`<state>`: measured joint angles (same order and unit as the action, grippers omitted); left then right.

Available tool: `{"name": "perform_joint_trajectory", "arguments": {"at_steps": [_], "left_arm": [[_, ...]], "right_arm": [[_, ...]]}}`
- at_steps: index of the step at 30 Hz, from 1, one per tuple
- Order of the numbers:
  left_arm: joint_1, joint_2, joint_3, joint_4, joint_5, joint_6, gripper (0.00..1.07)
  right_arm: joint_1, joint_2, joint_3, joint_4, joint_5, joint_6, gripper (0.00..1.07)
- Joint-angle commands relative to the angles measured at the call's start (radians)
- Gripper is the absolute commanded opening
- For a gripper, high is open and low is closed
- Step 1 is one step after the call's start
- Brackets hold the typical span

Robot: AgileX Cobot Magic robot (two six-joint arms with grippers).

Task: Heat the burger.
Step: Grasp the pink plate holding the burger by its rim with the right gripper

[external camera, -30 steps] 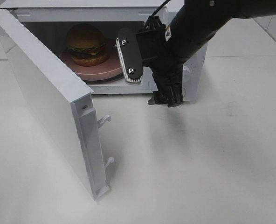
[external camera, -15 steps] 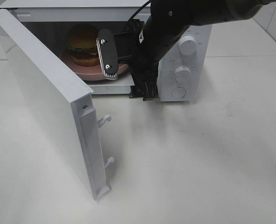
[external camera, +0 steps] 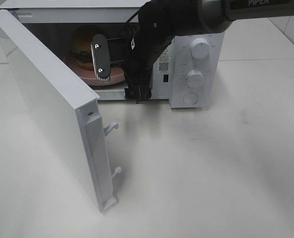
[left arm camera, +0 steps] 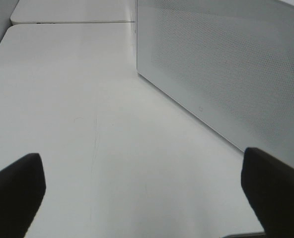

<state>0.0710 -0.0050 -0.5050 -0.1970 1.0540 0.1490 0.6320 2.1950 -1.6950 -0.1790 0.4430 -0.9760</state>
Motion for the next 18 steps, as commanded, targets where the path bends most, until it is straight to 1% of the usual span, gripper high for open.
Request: {"name": "perform_joint_trajectory", "arguments": {"at_steps": [1, 3, 4, 5, 6, 8, 11, 13, 14, 16, 18], "left_arm": [[0.002, -0.02, 0.004, -0.007, -0.013, -0.001, 1.0], [0.002, -0.02, 0.004, -0.007, -0.013, -0.001, 1.0], [0.002, -0.02, 0.004, -0.007, -0.013, -0.001, 1.0], [0.002, -0.02, 0.004, -0.007, -0.013, -0.001, 1.0], [0.002, -0.02, 0.004, -0.007, -0.013, -0.001, 1.0], [0.002, -0.02, 0.004, -0.007, -0.013, -0.001, 1.0], [0.002, -0.02, 0.004, -0.006, -0.013, -0.001, 1.0], [0.002, -0.02, 0.004, -0.006, -0.013, -0.001, 1.0], [0.002, -0.02, 0.004, -0.006, -0.013, -0.001, 1.0], [0.002, -0.02, 0.004, -0.006, -0.013, -0.001, 1.0], [0.002, -0.02, 0.004, -0.006, -0.013, -0.001, 1.0]], "right_arm": [[0.002, 0.028, -0.039, -0.002, 0.013, 0.015, 0.92], [0.0, 0.068, -0.083, -0.001, 0.016, 0.019, 0.91], [0.0, 0.068, -0.083, -0.001, 0.016, 0.019, 0.91], [0.0, 0.092, -0.118, -0.001, 0.02, 0.019, 0.91], [0.0, 0.092, -0.118, -0.001, 0.02, 0.019, 0.91], [0.0, 0.129, -0.169, -0.002, 0.035, 0.019, 0.89], [0.0, 0.142, -0.186, -0.002, 0.037, 0.019, 0.89], [0.0, 0.194, -0.243, 0.002, 0.049, 0.021, 0.88], [0.0, 0.194, -0.243, 0.002, 0.049, 0.021, 0.88], [-0.003, 0.223, -0.283, 0.002, 0.059, 0.022, 0.87], [-0.011, 0.231, -0.292, 0.002, 0.059, 0.022, 0.87]]}}
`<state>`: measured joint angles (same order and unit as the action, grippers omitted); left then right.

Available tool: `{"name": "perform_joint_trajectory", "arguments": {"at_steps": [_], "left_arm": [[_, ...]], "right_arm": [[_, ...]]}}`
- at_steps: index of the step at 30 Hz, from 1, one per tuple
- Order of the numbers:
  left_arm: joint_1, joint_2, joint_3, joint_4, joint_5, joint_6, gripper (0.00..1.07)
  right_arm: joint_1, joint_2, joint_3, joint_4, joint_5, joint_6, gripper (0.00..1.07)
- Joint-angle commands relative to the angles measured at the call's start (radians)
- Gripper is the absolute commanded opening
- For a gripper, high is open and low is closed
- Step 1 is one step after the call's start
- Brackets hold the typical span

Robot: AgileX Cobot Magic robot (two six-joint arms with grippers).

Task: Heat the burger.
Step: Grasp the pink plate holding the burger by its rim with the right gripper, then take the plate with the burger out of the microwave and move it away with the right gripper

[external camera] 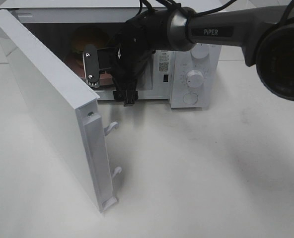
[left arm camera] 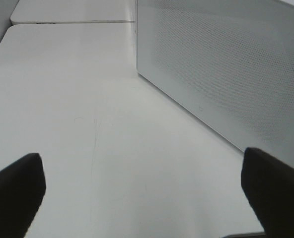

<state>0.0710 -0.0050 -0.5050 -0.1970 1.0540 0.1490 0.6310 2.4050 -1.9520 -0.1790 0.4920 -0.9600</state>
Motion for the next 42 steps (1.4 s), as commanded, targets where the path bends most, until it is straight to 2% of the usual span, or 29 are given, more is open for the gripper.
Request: {"name": "perform_joint_trajectory", "arguments": {"at_steps": [1, 5, 6, 8, 9, 10, 11, 12, 13, 14, 15, 16, 17, 18, 19, 20, 21, 30, 42], "left_arm": [[0.002, -0.02, 0.004, -0.006, -0.013, -0.001, 1.0], [0.002, -0.02, 0.004, -0.007, -0.013, -0.001, 1.0], [0.002, -0.02, 0.004, -0.006, -0.013, -0.001, 1.0], [0.002, -0.02, 0.004, -0.006, -0.013, -0.001, 1.0], [0.002, -0.02, 0.004, -0.006, -0.013, -0.001, 1.0], [0.002, -0.02, 0.004, -0.006, -0.013, -0.001, 1.0], [0.002, -0.02, 0.004, -0.006, -0.013, -0.001, 1.0], [0.002, -0.02, 0.004, -0.006, -0.013, -0.001, 1.0], [0.002, -0.02, 0.004, -0.006, -0.013, -0.001, 1.0], [0.002, -0.02, 0.004, -0.006, -0.013, -0.001, 1.0], [0.002, -0.02, 0.004, -0.006, -0.013, -0.001, 1.0], [0.002, -0.02, 0.004, -0.006, -0.013, -0.001, 1.0], [0.002, -0.02, 0.004, -0.006, -0.013, -0.001, 1.0], [0.002, -0.02, 0.004, -0.006, -0.013, -0.001, 1.0], [0.002, -0.02, 0.004, -0.006, -0.013, -0.001, 1.0], [0.002, -0.02, 0.004, -0.006, -0.013, -0.001, 1.0], [0.002, -0.02, 0.004, -0.006, -0.013, -0.001, 1.0], [0.002, -0.02, 0.004, -0.006, -0.013, -0.001, 1.0], [0.002, -0.02, 0.004, -0.007, -0.013, -0.001, 1.0]], "right_arm": [[-0.011, 0.034, -0.052, 0.01, 0.013, 0.006, 0.86], [-0.023, 0.043, -0.067, 0.005, 0.011, 0.006, 0.81], [-0.023, 0.043, -0.067, 0.002, 0.007, 0.002, 0.76], [-0.031, 0.043, -0.067, 0.0, 0.008, 0.002, 0.74], [-0.031, 0.043, -0.067, 0.001, 0.01, -0.001, 0.67], [-0.031, 0.043, -0.067, 0.001, 0.01, -0.001, 0.67], [-0.031, 0.046, -0.067, 0.001, 0.01, -0.002, 0.58], [-0.031, 0.046, -0.067, 0.001, 0.01, -0.002, 0.58], [-0.031, 0.046, -0.067, 0.001, 0.01, -0.004, 0.52], [-0.031, 0.047, -0.067, 0.002, 0.01, -0.005, 0.39], [-0.031, 0.047, -0.067, 0.002, 0.01, -0.005, 0.39], [-0.031, 0.047, -0.067, 0.002, 0.009, -0.005, 0.24], [-0.031, 0.047, -0.067, 0.002, 0.01, -0.005, 0.18], [-0.031, 0.047, -0.067, 0.002, 0.01, -0.005, 0.18], [-0.031, 0.047, -0.067, 0.002, 0.01, -0.005, 0.05], [-0.031, 0.047, -0.067, 0.002, 0.01, -0.005, 0.05], [-0.031, 0.047, -0.067, 0.002, 0.014, -0.005, 0.0], [-0.018, 0.033, -0.067, 0.006, 0.079, -0.051, 0.0], [-0.008, -0.026, -0.062, 0.099, 0.174, -0.19, 0.0]]}}
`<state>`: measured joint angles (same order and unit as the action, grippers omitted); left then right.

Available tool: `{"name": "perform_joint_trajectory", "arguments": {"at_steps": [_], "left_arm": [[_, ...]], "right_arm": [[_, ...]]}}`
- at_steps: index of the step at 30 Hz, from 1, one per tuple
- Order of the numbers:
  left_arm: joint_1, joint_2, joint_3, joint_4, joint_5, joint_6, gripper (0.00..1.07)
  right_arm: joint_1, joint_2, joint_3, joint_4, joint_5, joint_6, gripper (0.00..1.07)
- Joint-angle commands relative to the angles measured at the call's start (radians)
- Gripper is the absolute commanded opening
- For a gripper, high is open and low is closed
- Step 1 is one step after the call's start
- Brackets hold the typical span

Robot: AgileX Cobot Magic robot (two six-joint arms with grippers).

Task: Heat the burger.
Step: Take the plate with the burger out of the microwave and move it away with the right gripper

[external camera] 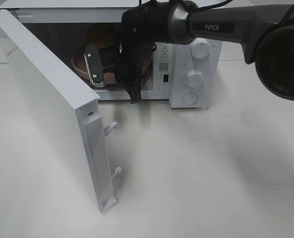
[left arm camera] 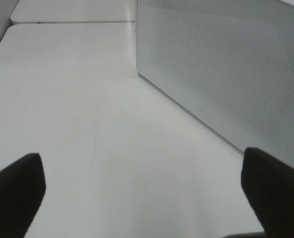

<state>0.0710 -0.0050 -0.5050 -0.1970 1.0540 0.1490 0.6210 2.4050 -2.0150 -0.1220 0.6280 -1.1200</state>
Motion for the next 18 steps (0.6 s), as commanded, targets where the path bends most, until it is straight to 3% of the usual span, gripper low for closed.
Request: {"name": "perform_joint_trajectory", "arguments": {"at_steps": [1, 7, 18], "left_arm": [[0.002, -0.02, 0.004, -0.007, -0.013, -0.001, 1.0], [0.002, -0.02, 0.004, -0.007, -0.013, -0.001, 1.0], [0.002, -0.02, 0.004, -0.007, -0.013, -0.001, 1.0]], "right_arm": [[0.002, -0.031, 0.001, 0.05, 0.046, -0.04, 0.0], [0.002, -0.074, 0.05, 0.06, 0.034, -0.08, 0.0], [0.002, -0.194, 0.263, 0.106, -0.121, -0.183, 0.0]]}}
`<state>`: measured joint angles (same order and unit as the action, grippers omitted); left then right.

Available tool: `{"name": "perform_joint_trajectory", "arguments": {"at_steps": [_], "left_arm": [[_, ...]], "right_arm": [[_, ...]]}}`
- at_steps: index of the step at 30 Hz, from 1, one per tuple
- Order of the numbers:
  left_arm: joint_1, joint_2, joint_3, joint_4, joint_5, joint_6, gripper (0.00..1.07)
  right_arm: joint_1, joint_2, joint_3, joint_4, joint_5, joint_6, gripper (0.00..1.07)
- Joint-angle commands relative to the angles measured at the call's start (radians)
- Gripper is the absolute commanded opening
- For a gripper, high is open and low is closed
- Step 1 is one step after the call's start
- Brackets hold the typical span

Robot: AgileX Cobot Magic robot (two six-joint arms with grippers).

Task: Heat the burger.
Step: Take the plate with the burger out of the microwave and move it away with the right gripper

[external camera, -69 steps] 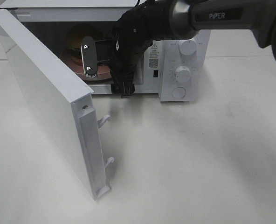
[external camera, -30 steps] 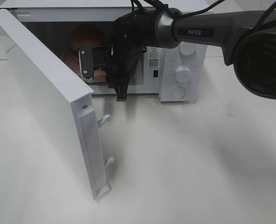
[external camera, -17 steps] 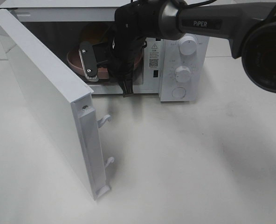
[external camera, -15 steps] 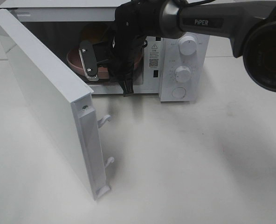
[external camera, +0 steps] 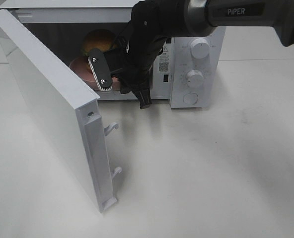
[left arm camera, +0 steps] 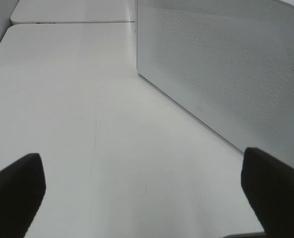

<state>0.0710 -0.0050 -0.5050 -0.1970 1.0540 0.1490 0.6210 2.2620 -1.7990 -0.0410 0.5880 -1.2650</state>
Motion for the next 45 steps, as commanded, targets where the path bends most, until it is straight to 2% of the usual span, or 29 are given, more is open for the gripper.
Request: {"name": "perform_joint_trajectory", "arguments": {"at_steps": [1, 6, 7, 10, 12, 15, 17, 20, 27, 30, 32, 45], "left_arm": [[0.002, -0.02, 0.004, -0.006, -0.013, -0.001, 1.0], [0.002, -0.02, 0.004, -0.006, -0.013, -0.001, 1.0], [0.002, -0.02, 0.004, -0.006, -0.013, -0.001, 1.0], [0.002, -0.02, 0.004, -0.006, -0.013, -0.001, 1.0], [0.002, -0.02, 0.004, -0.006, -0.013, -0.001, 1.0], [0.002, -0.02, 0.004, -0.006, -0.013, -0.001, 1.0], [0.002, -0.02, 0.004, -0.006, -0.013, -0.001, 1.0], [0.002, -0.02, 0.004, -0.006, -0.013, -0.001, 1.0], [0.002, -0.02, 0.004, -0.006, -0.013, -0.001, 1.0], [0.002, -0.02, 0.004, -0.006, -0.013, -0.001, 1.0], [0.002, -0.02, 0.004, -0.006, -0.013, -0.001, 1.0], [0.002, -0.02, 0.004, -0.006, -0.013, -0.001, 1.0]], "right_arm": [[0.002, -0.074, 0.09, 0.041, -0.131, -0.074, 0.0], [0.002, -0.122, 0.177, 0.08, -0.189, -0.133, 0.0], [0.002, -0.141, 0.21, 0.081, -0.204, -0.146, 0.0], [0.002, -0.152, 0.225, 0.083, -0.211, -0.146, 0.0], [0.002, -0.191, 0.294, 0.086, -0.244, -0.146, 0.0], [0.002, -0.2, 0.308, 0.086, -0.254, -0.146, 0.0], [0.002, -0.243, 0.373, 0.086, -0.297, -0.146, 0.0], [0.002, -0.258, 0.399, 0.085, -0.298, -0.146, 0.0], [0.002, -0.335, 0.539, 0.085, -0.379, -0.161, 0.0], [0.002, -0.342, 0.555, 0.084, -0.384, -0.161, 0.0], [0.002, -0.377, 0.613, 0.073, -0.405, -0.161, 0.0], [-0.001, -0.497, 0.774, 0.041, -0.477, -0.189, 0.0]]}}
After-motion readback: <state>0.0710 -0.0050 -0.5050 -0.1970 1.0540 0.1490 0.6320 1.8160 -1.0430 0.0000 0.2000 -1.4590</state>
